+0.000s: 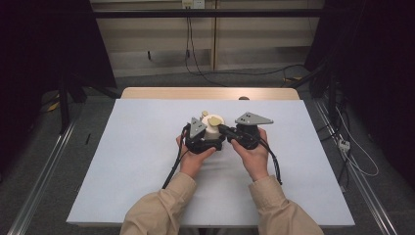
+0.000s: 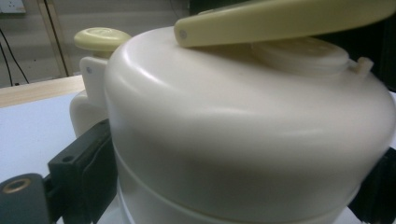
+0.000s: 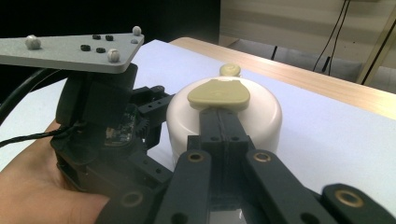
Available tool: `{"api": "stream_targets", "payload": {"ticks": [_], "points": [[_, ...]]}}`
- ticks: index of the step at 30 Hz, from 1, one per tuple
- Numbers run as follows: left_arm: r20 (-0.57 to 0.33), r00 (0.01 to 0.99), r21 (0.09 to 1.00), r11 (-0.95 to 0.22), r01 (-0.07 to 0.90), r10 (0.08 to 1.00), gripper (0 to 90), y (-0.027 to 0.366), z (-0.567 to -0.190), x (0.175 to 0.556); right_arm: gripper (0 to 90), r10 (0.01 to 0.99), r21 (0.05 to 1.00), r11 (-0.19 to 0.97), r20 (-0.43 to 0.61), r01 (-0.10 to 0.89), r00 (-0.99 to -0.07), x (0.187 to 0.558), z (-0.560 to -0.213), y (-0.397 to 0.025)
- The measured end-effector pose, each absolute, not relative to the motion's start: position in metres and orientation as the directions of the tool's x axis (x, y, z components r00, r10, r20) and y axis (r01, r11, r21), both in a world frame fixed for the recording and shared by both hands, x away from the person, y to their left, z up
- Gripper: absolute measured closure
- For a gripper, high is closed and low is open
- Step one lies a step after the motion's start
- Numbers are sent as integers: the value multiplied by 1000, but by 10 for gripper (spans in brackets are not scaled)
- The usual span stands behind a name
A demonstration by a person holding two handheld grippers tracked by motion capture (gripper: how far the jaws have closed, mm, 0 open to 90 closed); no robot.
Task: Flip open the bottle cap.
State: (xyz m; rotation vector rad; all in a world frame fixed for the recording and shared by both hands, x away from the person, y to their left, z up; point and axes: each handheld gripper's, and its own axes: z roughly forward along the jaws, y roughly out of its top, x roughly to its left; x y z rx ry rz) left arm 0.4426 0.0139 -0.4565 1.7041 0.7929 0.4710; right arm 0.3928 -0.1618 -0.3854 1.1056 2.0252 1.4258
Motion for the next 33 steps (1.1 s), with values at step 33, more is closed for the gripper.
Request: {"api": "stream_targets", "payload": {"ticks": [33], "points": [[-89, 690, 956, -133, 262, 719, 64, 14, -456, 442, 900, 804, 926, 160, 79, 341, -590, 399, -382, -158]]}}
